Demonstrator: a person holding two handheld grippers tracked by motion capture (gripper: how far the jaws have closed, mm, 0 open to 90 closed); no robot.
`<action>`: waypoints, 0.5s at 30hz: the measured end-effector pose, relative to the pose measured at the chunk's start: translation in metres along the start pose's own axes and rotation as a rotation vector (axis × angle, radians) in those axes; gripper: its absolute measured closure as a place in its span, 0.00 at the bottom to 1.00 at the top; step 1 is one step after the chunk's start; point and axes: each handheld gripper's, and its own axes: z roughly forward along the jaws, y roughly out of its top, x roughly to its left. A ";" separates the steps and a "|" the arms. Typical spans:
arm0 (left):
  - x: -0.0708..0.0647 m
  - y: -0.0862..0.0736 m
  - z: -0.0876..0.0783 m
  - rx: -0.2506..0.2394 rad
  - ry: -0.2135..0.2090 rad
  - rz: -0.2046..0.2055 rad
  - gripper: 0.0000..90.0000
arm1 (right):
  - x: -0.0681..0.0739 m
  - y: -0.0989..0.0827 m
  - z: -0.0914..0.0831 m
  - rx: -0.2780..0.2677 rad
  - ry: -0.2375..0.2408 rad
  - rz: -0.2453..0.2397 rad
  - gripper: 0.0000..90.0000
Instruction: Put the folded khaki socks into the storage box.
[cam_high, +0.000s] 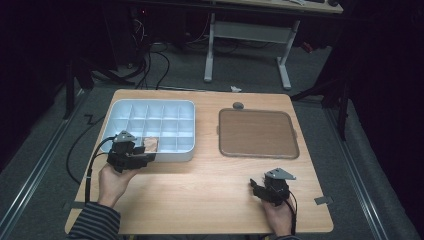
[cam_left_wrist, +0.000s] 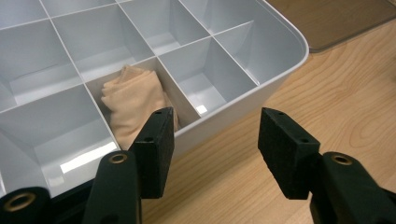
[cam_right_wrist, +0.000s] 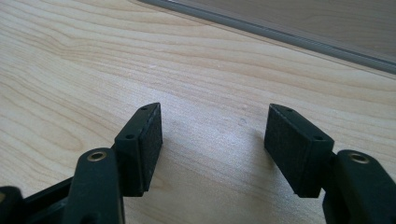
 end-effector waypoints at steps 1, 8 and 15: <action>0.000 -0.001 -0.001 -0.004 -0.002 -0.002 0.52 | 0.000 0.000 0.000 0.000 0.000 -0.001 0.41; -0.001 -0.008 -0.010 -0.038 -0.010 -0.019 0.52 | 0.000 0.000 0.000 0.000 0.000 0.000 0.42; -0.002 -0.015 -0.014 -0.059 -0.018 -0.034 0.51 | 0.000 0.000 0.000 0.000 0.000 0.002 0.42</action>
